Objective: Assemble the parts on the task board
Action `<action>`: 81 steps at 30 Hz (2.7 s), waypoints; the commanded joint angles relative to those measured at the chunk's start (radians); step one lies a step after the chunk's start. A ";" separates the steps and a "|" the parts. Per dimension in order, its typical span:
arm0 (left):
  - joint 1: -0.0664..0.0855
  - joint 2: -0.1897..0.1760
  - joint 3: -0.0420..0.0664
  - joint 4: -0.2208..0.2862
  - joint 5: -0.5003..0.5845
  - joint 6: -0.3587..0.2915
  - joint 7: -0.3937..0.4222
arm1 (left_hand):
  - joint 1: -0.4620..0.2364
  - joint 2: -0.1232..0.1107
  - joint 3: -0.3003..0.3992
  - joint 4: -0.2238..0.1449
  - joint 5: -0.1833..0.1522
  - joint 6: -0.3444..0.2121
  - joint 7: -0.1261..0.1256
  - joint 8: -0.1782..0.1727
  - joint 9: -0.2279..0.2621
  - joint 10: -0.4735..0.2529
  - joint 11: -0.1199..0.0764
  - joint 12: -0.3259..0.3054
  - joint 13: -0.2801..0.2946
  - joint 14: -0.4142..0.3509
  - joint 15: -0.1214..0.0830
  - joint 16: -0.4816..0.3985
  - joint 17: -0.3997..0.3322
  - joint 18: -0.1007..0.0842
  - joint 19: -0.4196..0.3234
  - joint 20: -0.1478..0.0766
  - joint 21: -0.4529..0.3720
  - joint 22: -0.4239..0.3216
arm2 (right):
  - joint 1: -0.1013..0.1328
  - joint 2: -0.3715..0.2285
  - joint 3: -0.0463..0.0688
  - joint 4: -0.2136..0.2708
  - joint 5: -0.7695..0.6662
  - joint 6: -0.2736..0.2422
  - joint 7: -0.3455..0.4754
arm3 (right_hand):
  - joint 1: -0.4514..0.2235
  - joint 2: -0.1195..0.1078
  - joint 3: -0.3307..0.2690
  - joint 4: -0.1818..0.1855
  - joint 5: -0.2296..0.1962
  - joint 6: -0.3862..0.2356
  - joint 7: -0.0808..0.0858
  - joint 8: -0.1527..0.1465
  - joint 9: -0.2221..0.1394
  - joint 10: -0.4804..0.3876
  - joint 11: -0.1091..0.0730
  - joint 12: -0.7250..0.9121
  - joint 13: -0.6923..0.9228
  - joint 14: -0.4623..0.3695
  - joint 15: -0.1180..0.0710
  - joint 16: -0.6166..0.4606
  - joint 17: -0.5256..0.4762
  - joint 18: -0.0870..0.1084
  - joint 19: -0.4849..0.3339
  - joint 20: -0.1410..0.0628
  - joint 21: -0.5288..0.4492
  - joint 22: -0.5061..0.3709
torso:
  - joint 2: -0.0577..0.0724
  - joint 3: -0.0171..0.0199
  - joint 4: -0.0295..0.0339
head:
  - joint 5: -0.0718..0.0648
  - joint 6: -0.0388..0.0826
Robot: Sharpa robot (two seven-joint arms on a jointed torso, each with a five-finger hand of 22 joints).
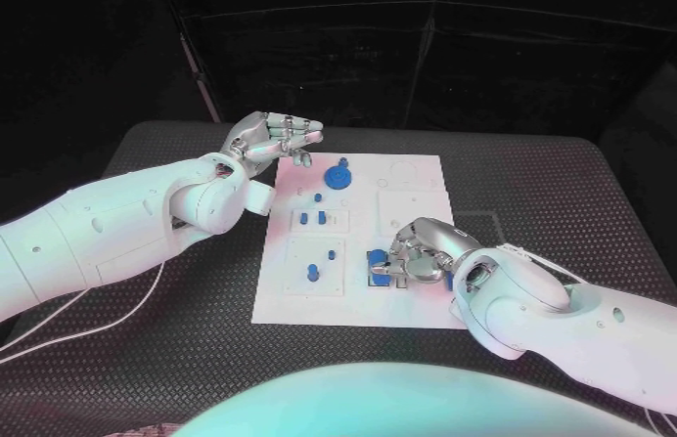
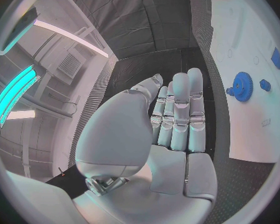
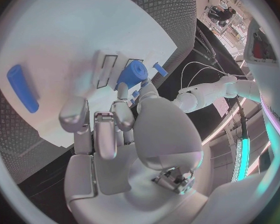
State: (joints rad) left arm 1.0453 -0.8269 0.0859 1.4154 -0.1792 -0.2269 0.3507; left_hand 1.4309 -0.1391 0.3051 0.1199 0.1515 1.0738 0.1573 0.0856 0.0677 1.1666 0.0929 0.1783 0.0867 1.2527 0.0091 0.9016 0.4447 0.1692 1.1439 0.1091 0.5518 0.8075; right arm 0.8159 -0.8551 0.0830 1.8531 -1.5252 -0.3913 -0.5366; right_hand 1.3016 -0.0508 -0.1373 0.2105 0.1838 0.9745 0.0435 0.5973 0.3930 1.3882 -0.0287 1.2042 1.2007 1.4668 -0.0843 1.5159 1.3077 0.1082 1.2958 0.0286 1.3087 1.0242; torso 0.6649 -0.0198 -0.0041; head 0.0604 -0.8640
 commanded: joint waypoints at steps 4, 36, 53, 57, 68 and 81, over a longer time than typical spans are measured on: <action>0.001 -0.002 0.001 0.003 0.004 0.008 0.004 | 0.001 0.008 -0.002 -0.001 -0.003 -0.003 0.005 -0.006 -0.001 -0.007 -0.001 0.006 -0.001 -0.005 0.001 -0.005 -0.001 0.013 -0.001 0.005 -0.006 -0.002 | 0.001 0.021 0.000 -0.022 -0.008 0.008 0.008 | 0.012 0.017 -0.002 -0.004 0.003 -0.001 -0.002 0.003 0.001 0.011 -0.001 0.002 0.005 0.081 -0.004 0.005 0.137 -0.006 0.004 -0.003 0.005 0.004 | 0.000 -0.0003 -0.0002 | 0.004 -0.003; 0.001 -0.011 0.001 0.002 0.004 0.005 0.002 | 0.002 0.009 -0.002 -0.002 -0.003 -0.003 0.005 -0.005 -0.001 -0.007 -0.001 0.007 -0.001 -0.005 0.001 -0.005 -0.001 0.013 -0.001 0.005 -0.006 -0.002 | 0.001 -0.097 0.001 0.020 0.470 -0.236 0.307 | 0.087 0.070 -0.026 -0.015 0.032 -0.120 0.068 -0.181 -0.079 -0.077 0.054 -0.173 -0.135 0.068 0.039 -0.020 0.086 0.007 -0.048 0.031 -0.044 -0.080 | -0.001 0.0008 -0.0055 | -0.005 0.008; 0.001 -0.009 0.001 -0.006 0.004 0.003 0.001 | 0.003 0.010 -0.002 -0.002 -0.003 -0.003 0.005 -0.005 -0.001 -0.008 -0.001 0.007 -0.001 -0.005 0.001 -0.005 -0.001 0.013 0.000 0.005 -0.007 -0.003 | 0.000 -0.270 0.003 0.008 0.261 -0.053 0.176 | 0.117 0.072 -0.051 -0.021 0.164 -0.013 0.047 -0.219 -0.094 -0.057 0.038 -0.178 -0.136 0.066 0.028 -0.031 0.073 0.009 -0.039 0.029 -0.048 -0.076 | -0.009 -0.0014 -0.0241 | -0.066 0.025; 0.001 -0.007 0.001 -0.007 0.004 0.003 0.001 | 0.002 0.010 -0.002 -0.002 -0.003 -0.002 0.005 -0.005 0.000 -0.008 -0.001 0.008 -0.001 -0.005 0.001 -0.005 -0.001 0.013 0.000 0.005 -0.008 -0.003 | 0.000 -0.276 0.002 0.010 0.176 -0.028 0.099 | 0.096 0.059 -0.072 -0.006 0.168 0.006 0.043 -0.222 -0.092 -0.048 0.034 -0.174 -0.131 0.067 0.025 -0.031 0.073 0.008 -0.034 0.026 -0.046 -0.070 | -0.010 -0.0010 -0.0247 | -0.072 0.026; 0.001 -0.001 0.000 -0.011 0.004 0.007 -0.003 | -0.002 0.009 -0.005 0.001 -0.004 -0.002 0.006 -0.005 0.000 -0.008 -0.001 0.009 -0.001 -0.005 0.002 -0.006 -0.002 0.013 0.000 0.005 -0.009 -0.004 | -0.002 -0.258 0.001 0.011 0.066 0.038 0.012 | 0.055 0.038 -0.116 0.031 0.124 0.025 0.037 -0.226 -0.078 -0.038 0.031 -0.169 -0.123 0.066 0.022 -0.034 0.070 0.007 -0.032 0.022 -0.049 -0.070 | -0.009 -0.0023 -0.0207 | -0.076 0.029; -0.001 0.001 0.000 -0.015 0.004 0.008 -0.003 | -0.003 0.009 -0.006 0.001 -0.004 -0.002 0.006 -0.005 0.000 -0.009 0.000 0.009 -0.001 -0.005 0.002 -0.006 -0.002 0.013 0.001 0.005 -0.010 -0.004 | -0.025 -0.238 -0.001 0.030 0.032 0.045 -0.003 | 0.058 0.039 -0.121 0.039 0.123 0.033 0.034 -0.224 -0.071 -0.014 0.028 -0.122 -0.080 0.074 0.019 -0.018 0.105 -0.001 -0.008 0.020 -0.025 -0.025 | -0.010 -0.0032 -0.0202 | -0.070 0.025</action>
State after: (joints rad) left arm 1.0438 -0.8279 0.0852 1.4002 -0.1789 -0.2270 0.3438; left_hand 1.4310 -0.1391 0.3052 0.1199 0.1515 1.0739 0.1573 0.0856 0.0677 1.1666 0.0929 0.1820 0.0867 1.2527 0.0091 0.9015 0.4438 0.1692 1.1439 0.1091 0.5472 0.8040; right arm 0.7918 -1.0946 0.0822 1.8799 -1.4574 -0.3605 -0.5239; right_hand 1.3666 -0.0113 -0.2531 0.2464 0.3117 0.9981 0.0773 0.3745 0.3213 1.3686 -0.0016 1.0792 1.1184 1.4669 -0.0593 1.4927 1.3081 0.1085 1.2817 0.0466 1.2809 0.9986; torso 0.6543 -0.0223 -0.0258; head -0.0096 -0.8395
